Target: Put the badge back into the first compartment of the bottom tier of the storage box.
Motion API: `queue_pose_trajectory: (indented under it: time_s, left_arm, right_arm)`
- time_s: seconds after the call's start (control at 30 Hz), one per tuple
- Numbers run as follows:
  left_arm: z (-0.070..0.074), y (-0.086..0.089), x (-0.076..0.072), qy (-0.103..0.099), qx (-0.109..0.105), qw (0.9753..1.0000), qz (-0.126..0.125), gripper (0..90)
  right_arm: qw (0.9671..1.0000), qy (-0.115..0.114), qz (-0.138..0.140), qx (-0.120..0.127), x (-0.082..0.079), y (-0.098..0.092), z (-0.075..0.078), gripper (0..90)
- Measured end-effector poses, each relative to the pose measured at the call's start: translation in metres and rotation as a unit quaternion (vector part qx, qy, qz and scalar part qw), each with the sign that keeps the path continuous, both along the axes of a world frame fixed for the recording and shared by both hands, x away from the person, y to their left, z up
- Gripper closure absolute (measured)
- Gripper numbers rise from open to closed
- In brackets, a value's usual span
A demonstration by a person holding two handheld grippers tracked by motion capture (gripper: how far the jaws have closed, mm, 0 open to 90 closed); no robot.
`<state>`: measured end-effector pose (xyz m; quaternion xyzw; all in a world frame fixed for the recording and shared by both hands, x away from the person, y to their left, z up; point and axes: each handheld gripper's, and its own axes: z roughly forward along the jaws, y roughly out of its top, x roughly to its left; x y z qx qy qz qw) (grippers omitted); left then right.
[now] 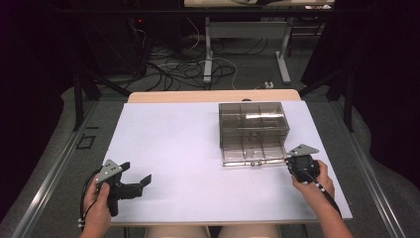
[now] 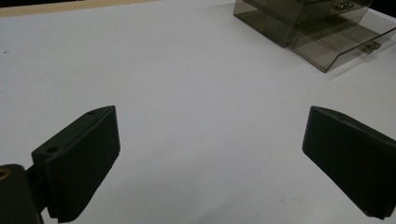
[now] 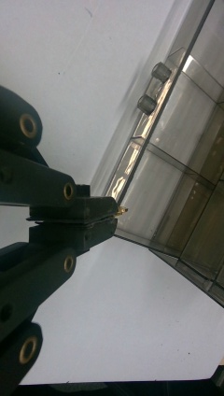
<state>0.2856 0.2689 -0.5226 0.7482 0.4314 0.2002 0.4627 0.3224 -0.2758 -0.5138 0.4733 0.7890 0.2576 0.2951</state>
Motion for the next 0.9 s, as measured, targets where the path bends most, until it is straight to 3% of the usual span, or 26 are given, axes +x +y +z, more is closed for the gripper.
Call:
queue_pose_trajectory:
  time_s: [0.33, 0.6, 0.9]
  left_arm:
    - [0.0, 0.001, 0.0, 0.003, 0.0, 1.0, -0.003, 4.1]
    - [0.0, 0.001, 0.0, 0.003, 0.0, 1.0, -0.002, 4.1]
    - [0.0, 0.001, 0.0, 0.003, 0.001, 1.0, -0.002, 4.1]
  right_arm:
    - [0.9985, -0.022, -0.01, 0.05, -0.004, -0.003, 0.007, 88.6]
    - [0.9945, -0.041, -0.008, 0.096, -0.006, -0.005, 0.012, 88.6]
    - [0.9907, -0.055, -0.008, 0.124, -0.006, -0.005, 0.016, 88.6]
